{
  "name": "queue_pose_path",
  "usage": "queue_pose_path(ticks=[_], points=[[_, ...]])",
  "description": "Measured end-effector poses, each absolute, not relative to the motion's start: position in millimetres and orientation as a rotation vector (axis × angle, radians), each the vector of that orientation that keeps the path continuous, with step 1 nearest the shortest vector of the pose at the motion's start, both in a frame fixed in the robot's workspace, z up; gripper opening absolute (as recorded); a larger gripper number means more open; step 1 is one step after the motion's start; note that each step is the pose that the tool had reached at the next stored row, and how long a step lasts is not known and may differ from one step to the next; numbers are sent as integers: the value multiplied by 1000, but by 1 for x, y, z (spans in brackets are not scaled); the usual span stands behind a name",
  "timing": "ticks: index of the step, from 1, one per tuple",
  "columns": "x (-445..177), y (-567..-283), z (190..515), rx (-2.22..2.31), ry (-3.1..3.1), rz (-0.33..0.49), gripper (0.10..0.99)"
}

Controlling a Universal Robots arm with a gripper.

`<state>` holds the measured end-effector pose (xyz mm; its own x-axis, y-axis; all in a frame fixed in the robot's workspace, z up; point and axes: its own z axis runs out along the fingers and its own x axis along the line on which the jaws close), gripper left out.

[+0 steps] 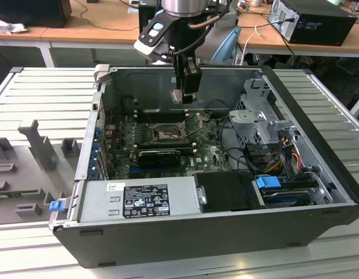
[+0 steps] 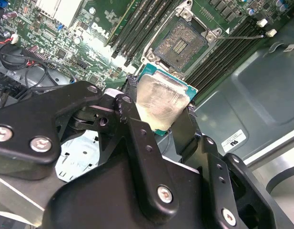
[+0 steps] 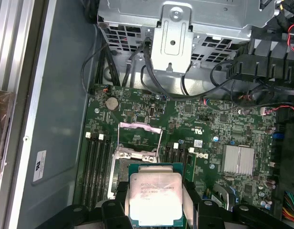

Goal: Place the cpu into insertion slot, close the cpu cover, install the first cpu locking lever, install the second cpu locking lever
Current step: 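Place the cpu into insertion slot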

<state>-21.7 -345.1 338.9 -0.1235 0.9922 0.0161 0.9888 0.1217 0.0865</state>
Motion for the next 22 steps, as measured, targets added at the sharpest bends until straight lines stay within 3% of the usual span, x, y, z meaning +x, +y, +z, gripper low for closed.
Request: queue_pose_path(ticks=[22], points=[[-22,-345,332,2118,2252,114,533]])
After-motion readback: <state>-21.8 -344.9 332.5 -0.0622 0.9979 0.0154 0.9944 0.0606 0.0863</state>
